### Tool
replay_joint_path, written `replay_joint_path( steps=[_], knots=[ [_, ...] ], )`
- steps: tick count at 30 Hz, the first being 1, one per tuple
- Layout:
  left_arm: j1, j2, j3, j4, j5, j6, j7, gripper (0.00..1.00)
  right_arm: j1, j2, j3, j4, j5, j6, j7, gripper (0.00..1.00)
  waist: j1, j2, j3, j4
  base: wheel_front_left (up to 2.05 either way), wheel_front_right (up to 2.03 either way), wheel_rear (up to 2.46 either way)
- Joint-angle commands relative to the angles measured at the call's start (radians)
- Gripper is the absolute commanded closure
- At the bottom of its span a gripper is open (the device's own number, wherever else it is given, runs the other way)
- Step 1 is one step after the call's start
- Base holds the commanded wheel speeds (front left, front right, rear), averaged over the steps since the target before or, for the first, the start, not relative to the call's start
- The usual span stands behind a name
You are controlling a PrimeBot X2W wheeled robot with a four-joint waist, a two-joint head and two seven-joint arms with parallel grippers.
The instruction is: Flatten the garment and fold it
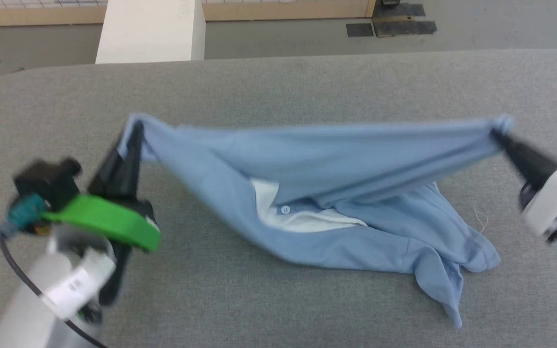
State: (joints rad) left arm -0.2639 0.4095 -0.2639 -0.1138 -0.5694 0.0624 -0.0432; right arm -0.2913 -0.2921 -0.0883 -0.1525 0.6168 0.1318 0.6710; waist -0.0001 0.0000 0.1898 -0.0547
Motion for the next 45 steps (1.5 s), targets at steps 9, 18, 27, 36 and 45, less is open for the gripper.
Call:
replay_joint_path(
  steps=[9, 18, 27, 36, 45],
  knots=[
    [-0.344, 0.101, 0.035, -0.035, 0.024, -0.070, 0.085, 1.00, -0.280, -0.125, -0.069, -0.013, 0.016, -0.001, 0.094, 1.00, 0.0001, 0.0000, -0.048, 0.022, 0.00, 0.00, 0.00],
    [-0.561, 0.153, 0.045, 0.018, 0.035, -0.108, 0.148, 1.00, -0.406, -0.143, -0.115, 0.023, 0.010, -0.001, 0.138, 1.00, 0.0001, 0.0000, -0.047, 0.022, 0.00, 0.00, 0.00],
    [-0.796, 0.185, -0.017, 0.203, 0.080, -0.151, 0.235, 1.00, -0.603, -0.118, -0.078, 0.119, -0.061, -0.001, 0.178, 1.00, 0.0001, 0.0000, 0.091, 0.026, 0.00, 0.00, 0.00],
    [-1.135, 0.179, -0.063, 0.387, 0.202, -0.136, 0.269, 1.00, -0.961, -0.038, -0.041, 0.235, -0.230, -0.001, 0.148, 1.00, 0.0001, 0.0000, 0.294, 0.023, 0.00, 0.00, 0.00],
    [-1.444, 0.145, -0.079, 0.517, 0.324, -0.073, 0.172, 1.00, -1.253, 0.023, -0.084, 0.386, -0.376, -0.001, 0.013, 1.00, 0.0001, 0.0000, 0.419, 0.027, 0.00, 0.00, 0.00]
  ],
)
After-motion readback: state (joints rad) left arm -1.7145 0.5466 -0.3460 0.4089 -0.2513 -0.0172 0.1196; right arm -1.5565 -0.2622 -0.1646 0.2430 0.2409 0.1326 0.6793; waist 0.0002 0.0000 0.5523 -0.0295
